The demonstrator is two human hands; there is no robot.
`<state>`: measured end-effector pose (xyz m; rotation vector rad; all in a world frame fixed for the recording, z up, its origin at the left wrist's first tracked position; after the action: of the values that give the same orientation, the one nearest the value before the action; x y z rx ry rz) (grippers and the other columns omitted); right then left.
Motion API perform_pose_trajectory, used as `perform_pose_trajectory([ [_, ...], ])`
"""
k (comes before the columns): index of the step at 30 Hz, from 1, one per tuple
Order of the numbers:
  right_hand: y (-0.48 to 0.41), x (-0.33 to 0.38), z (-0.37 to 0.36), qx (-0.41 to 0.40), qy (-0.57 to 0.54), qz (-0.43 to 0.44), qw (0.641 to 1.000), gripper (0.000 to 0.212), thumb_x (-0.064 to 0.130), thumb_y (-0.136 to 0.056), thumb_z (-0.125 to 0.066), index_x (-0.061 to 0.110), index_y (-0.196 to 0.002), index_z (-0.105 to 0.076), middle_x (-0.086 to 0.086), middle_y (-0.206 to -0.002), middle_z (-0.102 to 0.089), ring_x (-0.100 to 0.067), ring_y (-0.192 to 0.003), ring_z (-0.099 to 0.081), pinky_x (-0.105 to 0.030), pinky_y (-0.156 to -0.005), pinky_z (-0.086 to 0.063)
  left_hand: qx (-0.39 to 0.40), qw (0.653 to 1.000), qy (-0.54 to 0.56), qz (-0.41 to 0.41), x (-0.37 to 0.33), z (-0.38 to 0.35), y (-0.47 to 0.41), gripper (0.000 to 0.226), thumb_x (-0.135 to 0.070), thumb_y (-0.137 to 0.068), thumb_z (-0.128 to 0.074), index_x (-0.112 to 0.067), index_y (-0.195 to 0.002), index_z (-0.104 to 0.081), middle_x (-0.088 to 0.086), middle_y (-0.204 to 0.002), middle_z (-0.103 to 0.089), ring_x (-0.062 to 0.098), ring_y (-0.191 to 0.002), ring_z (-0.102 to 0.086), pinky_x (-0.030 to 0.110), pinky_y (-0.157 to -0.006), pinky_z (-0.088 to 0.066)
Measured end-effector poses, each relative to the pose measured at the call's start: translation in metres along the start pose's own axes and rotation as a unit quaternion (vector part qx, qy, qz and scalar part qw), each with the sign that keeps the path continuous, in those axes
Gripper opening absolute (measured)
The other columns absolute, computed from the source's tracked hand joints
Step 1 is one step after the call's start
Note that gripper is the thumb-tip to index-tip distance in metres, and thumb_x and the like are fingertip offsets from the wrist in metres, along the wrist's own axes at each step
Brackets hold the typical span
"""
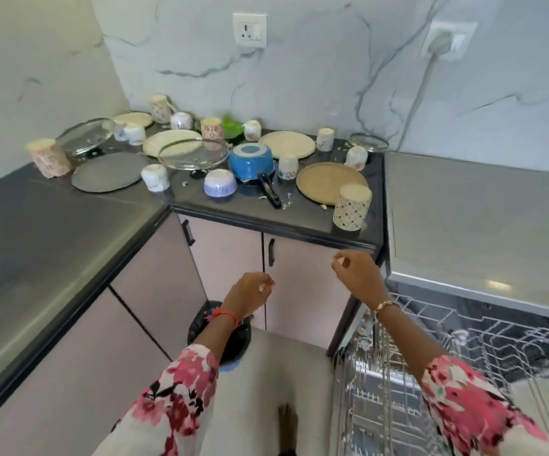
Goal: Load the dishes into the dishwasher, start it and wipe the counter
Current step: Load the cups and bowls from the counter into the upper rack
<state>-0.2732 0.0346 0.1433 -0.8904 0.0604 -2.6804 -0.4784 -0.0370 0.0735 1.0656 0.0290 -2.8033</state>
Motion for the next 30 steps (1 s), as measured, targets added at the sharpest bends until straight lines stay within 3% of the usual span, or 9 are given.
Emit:
perform_pose_trajectory([
  [3,-0.056,0.008,0.034,-0.091,-0.01,0.018,0.996,0.022,0.019,-0.087,-0.06,0.006,-0.102,-0.068,-0.01,-0.091,-0.066,-0.024,-0.082,-0.061,-0.027,-0.065,-0.044,-0.007,0.999,0.003,-0.031,-0.013,0.003,-0.056,0.015,-0.006,-0.086,-0.057,-0.003,-0.095,-0.069,0.012,-0.1,-0.068,0.028,-0.095,-0.063,0.034,-0.089,-0.047],
  [6,-0.112,0.004,0.056,-0.134,0.056,0.025,0.989,0.04,0.027,-0.082,-0.066,0.009,-0.117,-0.061,-0.013,-0.113,-0.056,-0.029,-0.107,-0.051,-0.036,-0.078,-0.046,0.004,0.998,-0.014,-0.062,-0.037,0.001,-0.105,0.023,-0.011,-0.089,-0.056,-0.002,-0.109,-0.062,0.012,-0.11,-0.062,0.026,-0.105,-0.056,0.023,-0.09,-0.037],
  [9,-0.166,-0.006,0.047,-0.054,0.169,0.031,0.984,0.066,0.042,-0.074,-0.069,0.016,-0.131,-0.048,-0.013,-0.128,-0.044,-0.032,-0.117,-0.04,-0.042,-0.095,-0.04,-0.001,0.996,-0.027,-0.082,-0.055,-0.005,-0.155,0.036,-0.022,-0.09,-0.057,-0.007,-0.123,-0.053,0.009,-0.124,-0.055,0.022,-0.12,-0.047,0.025,-0.101,-0.034],
  [12,-0.198,-0.026,0.021,0.096,0.226,0.0,0.969,0.077,0.048,-0.073,-0.069,0.025,-0.139,-0.036,-0.01,-0.138,-0.031,-0.033,-0.127,-0.03,-0.048,-0.103,-0.035,0.019,0.99,-0.089,-0.11,-0.067,-0.019,-0.194,0.058,-0.039,-0.09,-0.054,-0.007,-0.136,-0.038,0.01,-0.143,-0.039,0.024,-0.137,-0.029,0.034,-0.115,-0.022],
  [15,-0.207,-0.041,-0.005,0.221,0.201,-0.03,0.954,0.084,0.037,-0.07,-0.075,0.028,-0.14,-0.03,-0.009,-0.138,-0.027,-0.035,-0.129,-0.024,-0.052,-0.102,-0.037,0.051,0.981,-0.158,-0.097,-0.061,-0.037,-0.22,0.081,-0.058,-0.089,-0.042,-0.008,-0.147,-0.016,0.008,-0.156,-0.012,0.022,-0.145,-0.003,0.039,-0.118,-0.002],
  [20,-0.217,-0.046,-0.015,0.286,0.22,-0.036,0.932,0.076,0.024,-0.067,-0.078,0.027,-0.132,-0.038,-0.009,-0.129,-0.036,-0.035,-0.124,-0.029,-0.05,-0.096,-0.04,0.073,0.962,-0.249,-0.086,-0.041,-0.059,-0.23,0.107,-0.084,-0.071,-0.006,-0.009,-0.148,-0.001,0.006,-0.157,0.005,0.018,-0.145,0.009,0.041,-0.116,0.011],
  [24,-0.218,-0.044,-0.016,0.282,0.214,-0.039,0.935,0.068,0.022,-0.066,-0.078,0.026,-0.124,-0.043,-0.008,-0.123,-0.04,-0.035,-0.121,-0.032,-0.044,-0.089,-0.042,0.048,0.957,-0.268,-0.099,-0.04,-0.059,-0.23,0.116,-0.085,-0.062,0.016,-0.01,-0.149,-0.003,0.006,-0.157,0.002,0.018,-0.145,0.008,0.043,-0.118,0.008],
  [30,-0.215,-0.04,-0.008,0.224,0.207,-0.03,0.952,0.062,0.025,-0.066,-0.077,0.027,-0.121,-0.047,-0.005,-0.122,-0.042,-0.032,-0.119,-0.036,-0.038,-0.082,-0.042,0.035,0.953,-0.285,-0.101,-0.04,-0.06,-0.227,0.115,-0.083,-0.063,0.02,-0.01,-0.149,-0.006,0.006,-0.158,-0.003,0.019,-0.145,0.005,0.045,-0.119,0.003],
])
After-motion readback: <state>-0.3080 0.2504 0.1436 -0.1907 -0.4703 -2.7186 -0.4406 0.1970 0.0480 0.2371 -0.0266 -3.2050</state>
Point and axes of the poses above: each hand's wrist, its own y-axis away from the middle knuckle, its own z-axis out of the back of the hand, x = y × z, the point moved 10 cm from there along -y, towards the middle knuckle
